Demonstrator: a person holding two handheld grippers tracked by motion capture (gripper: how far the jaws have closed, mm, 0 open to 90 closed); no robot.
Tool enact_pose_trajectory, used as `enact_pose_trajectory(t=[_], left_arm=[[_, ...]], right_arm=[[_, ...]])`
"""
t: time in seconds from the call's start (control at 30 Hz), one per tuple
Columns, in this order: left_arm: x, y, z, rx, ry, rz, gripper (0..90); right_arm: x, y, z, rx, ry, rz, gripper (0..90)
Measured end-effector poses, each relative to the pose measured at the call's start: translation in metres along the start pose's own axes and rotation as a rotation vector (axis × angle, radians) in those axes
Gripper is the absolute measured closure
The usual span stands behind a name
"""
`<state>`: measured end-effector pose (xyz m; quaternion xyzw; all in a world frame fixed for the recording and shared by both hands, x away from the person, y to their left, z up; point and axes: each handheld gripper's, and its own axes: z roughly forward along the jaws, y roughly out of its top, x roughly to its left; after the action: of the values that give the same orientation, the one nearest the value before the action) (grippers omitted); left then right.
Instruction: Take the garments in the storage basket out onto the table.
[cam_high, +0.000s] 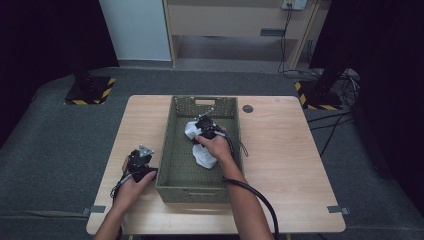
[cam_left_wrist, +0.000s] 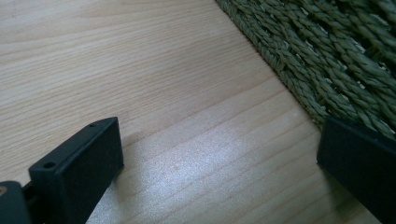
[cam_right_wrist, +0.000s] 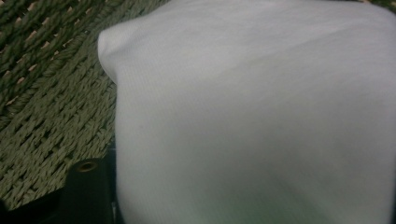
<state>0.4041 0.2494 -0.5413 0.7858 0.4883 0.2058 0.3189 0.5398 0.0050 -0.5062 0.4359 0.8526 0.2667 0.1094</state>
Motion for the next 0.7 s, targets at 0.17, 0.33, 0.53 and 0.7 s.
enact_pose_trajectory(t=[0.17,0.33,0.53,0.7], left_arm=[[0.000,0.000,0.000,0.002,-0.003,0.004,0.0],[0.000,0.000,0.000,0.002,-0.003,0.005,0.0],[0.000,0.000,0.000,0.002,-0.003,0.005,0.0],[0.001,0.001,0.000,0.002,-0.007,0.009,0.0]], right_arm=[[-0.005,0.003,-0.012,-0.037,-0.007,0.020,43.7],[-0.009,0.006,-0.026,-0.081,-0.034,0.037,43.9],[-0.011,0.007,-0.033,-0.093,-0.042,0.051,44.1],[-0.010,0.007,-0.035,-0.095,-0.040,0.045,45.2]])
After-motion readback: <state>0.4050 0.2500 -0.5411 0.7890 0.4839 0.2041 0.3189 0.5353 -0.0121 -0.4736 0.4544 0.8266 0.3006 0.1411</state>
